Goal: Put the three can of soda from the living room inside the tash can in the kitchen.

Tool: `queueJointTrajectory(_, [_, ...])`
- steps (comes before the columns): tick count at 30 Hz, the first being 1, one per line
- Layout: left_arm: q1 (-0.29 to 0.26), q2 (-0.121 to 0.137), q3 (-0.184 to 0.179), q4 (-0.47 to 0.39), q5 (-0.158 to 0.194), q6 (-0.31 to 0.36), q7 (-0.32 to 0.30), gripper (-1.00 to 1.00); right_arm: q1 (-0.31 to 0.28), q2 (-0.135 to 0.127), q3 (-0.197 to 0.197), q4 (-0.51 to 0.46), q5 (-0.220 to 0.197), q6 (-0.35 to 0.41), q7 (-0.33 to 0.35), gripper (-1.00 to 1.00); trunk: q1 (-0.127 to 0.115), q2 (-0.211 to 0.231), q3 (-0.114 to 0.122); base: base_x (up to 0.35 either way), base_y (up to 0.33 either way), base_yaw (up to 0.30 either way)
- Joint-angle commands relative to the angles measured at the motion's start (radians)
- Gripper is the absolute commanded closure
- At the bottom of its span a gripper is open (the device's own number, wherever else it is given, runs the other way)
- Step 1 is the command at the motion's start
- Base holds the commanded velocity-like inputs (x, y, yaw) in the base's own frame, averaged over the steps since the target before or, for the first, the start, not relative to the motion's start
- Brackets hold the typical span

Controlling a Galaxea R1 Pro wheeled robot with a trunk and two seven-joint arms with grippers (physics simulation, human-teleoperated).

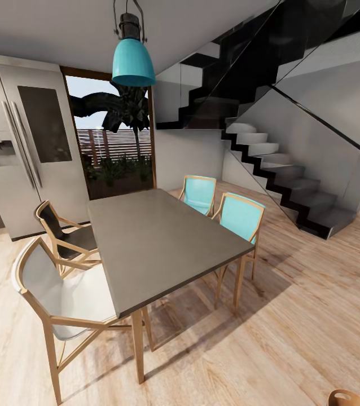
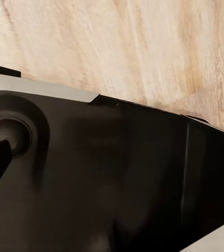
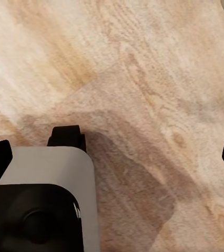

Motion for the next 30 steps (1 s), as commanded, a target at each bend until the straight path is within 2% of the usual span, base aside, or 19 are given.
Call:
queueJointTrajectory(1, [0.0, 0.0, 0.0, 0.0, 0.0, 0.0, 0.0, -1.0, 0.0, 0.0, 0.0, 0.0, 0.0, 0.0, 0.0, -1.0, 0.0, 0.0, 0.0, 0.0, 0.0, 0.0])
queueJointTrajectory(30, [0.0, 0.0, 0.0, -0.002, 0.0, 0.0, -0.002, -1.0, 0.0, -0.002, 0.0, -0.001, 0.0, 0.0, 0.002, -1.0, 0.0, 0.0, 0.0, 0.0, 0.0, 0.0])
